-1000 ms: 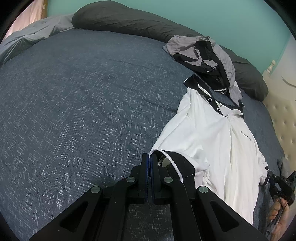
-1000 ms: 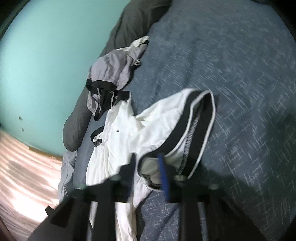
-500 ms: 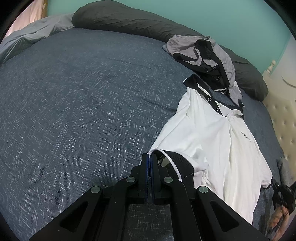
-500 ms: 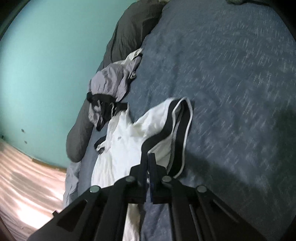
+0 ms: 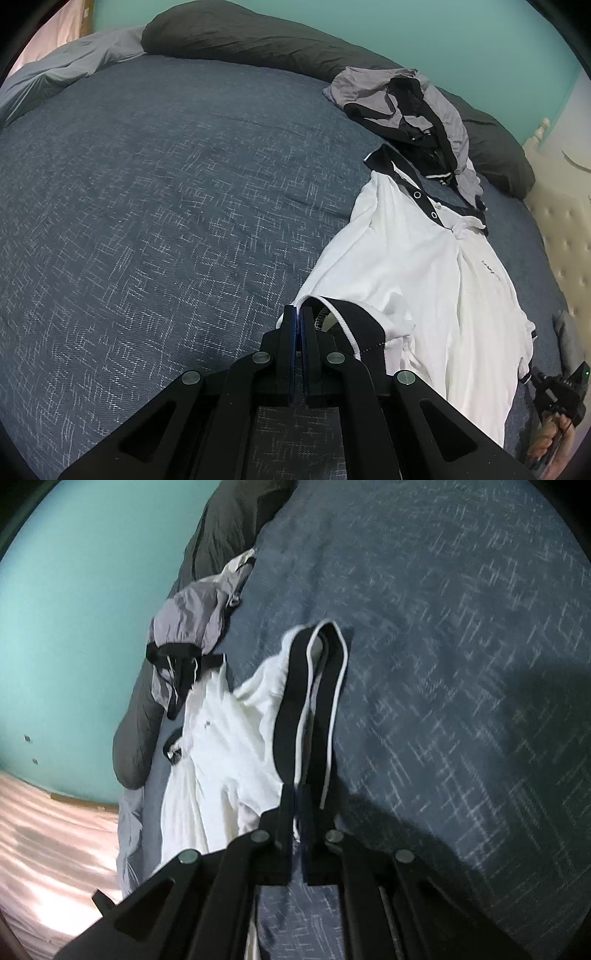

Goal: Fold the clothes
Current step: 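Lift the gripped sleeve with the right tool and fold it over the shirt body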

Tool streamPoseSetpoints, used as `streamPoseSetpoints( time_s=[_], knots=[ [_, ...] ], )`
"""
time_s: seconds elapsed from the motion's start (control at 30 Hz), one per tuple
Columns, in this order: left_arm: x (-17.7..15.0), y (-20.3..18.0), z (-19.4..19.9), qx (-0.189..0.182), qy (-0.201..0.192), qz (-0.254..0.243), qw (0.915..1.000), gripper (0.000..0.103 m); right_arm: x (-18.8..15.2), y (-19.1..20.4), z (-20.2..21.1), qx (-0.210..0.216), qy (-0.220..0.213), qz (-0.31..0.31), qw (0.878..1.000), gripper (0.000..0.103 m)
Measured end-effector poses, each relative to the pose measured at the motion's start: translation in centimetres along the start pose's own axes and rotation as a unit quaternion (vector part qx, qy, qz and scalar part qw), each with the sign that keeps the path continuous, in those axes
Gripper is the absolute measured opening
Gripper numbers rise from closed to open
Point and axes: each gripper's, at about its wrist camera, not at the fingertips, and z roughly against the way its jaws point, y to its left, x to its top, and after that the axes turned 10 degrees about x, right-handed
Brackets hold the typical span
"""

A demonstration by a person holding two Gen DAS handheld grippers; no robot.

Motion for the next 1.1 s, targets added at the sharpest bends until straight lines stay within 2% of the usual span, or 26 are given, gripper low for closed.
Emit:
streamPoseSetpoints(
  time_s=[0.13, 0.23, 0.27, 0.4, 0.57, 0.93, 0.97, 1.07, 1.1],
  knots=[
    [0.0, 0.1, 0.1, 0.001, -0.001, 0.002, 1.0000, 0.002, 1.2, 0.1, 0.9, 0.022, -0.025, -0.004, 0.999, 0.007],
    [0.0, 0.1, 0.1, 0.001, -0.001, 0.001, 1.0000, 0.002, 2.8, 0.5, 0.9, 0.023, -0.039, 0.017, 0.999, 0.021],
    [0.0, 0.0, 0.1, 0.002, 0.000, 0.001, 1.0000, 0.002, 3.4, 0.6, 0.8, 0.024, -0.043, 0.021, 0.999, 0.029],
    [-0.2, -0.1, -0.1, 0.002, 0.002, -0.001, 1.0000, 0.002, 5.4, 1.0, -0.2, 0.016, -0.049, 0.025, 0.998, 0.029],
    [-0.3, -0.1, -0.2, 0.003, 0.004, -0.001, 1.0000, 0.002, 6.3, 0.7, -1.2, -0.016, -0.042, 0.037, 0.998, 0.029],
    [-0.6, -0.6, -0.4, 0.009, 0.007, -0.007, 0.9999, 0.002, 7.5, 0.2, -2.4, -0.006, -0.033, 0.051, 0.998, 0.029],
    [-0.6, -0.6, -0.4, 0.009, 0.007, -0.007, 0.9999, 0.002, 7.4, 0.2, -2.5, -0.005, -0.033, 0.053, 0.998, 0.026],
    [-0.7, -0.6, -0.4, 0.009, 0.006, -0.007, 0.9999, 0.002, 7.4, 0.1, -2.7, 0.000, -0.031, 0.058, 0.998, 0.005],
    [-0.7, -0.6, -0.3, 0.009, 0.006, -0.007, 0.9999, 0.002, 7.4, 0.0, -2.7, 0.001, -0.030, 0.056, 0.998, 0.003]
  ],
)
